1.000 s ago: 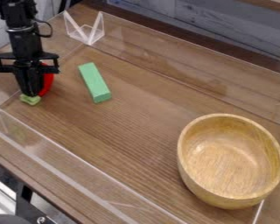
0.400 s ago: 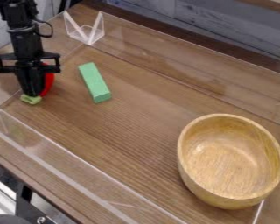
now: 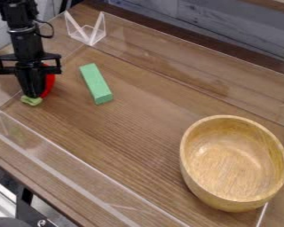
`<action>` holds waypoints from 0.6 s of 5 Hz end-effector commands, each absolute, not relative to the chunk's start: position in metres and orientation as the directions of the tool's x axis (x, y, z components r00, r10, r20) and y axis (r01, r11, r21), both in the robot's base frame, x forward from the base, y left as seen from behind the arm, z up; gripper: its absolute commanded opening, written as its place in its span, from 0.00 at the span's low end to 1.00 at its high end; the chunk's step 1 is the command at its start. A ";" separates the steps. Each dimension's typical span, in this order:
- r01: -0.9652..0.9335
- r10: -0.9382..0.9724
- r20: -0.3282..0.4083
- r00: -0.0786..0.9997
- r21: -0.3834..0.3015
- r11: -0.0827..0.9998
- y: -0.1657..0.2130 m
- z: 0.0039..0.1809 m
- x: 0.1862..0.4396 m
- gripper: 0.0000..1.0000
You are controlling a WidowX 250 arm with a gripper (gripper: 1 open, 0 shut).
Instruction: Move the red object to the left side of the table
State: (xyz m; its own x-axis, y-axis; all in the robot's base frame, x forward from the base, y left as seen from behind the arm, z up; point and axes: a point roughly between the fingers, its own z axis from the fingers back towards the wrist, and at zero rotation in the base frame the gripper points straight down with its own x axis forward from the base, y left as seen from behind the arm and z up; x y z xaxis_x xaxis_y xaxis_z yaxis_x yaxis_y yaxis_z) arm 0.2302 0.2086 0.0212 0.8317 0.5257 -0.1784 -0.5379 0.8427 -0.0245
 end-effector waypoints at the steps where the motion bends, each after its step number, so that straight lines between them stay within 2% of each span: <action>1: -0.495 0.485 -0.161 0.859 -0.027 0.868 0.213 0.019 0.236 0.00; 3: -0.459 0.447 -0.171 0.878 -0.036 0.888 0.206 0.018 0.237 0.00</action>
State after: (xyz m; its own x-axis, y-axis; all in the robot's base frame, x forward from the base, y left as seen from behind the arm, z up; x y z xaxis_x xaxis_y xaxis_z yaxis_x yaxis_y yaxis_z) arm 0.2340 0.2061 0.0204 0.8642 0.4664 -0.1886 -0.4808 0.8760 -0.0367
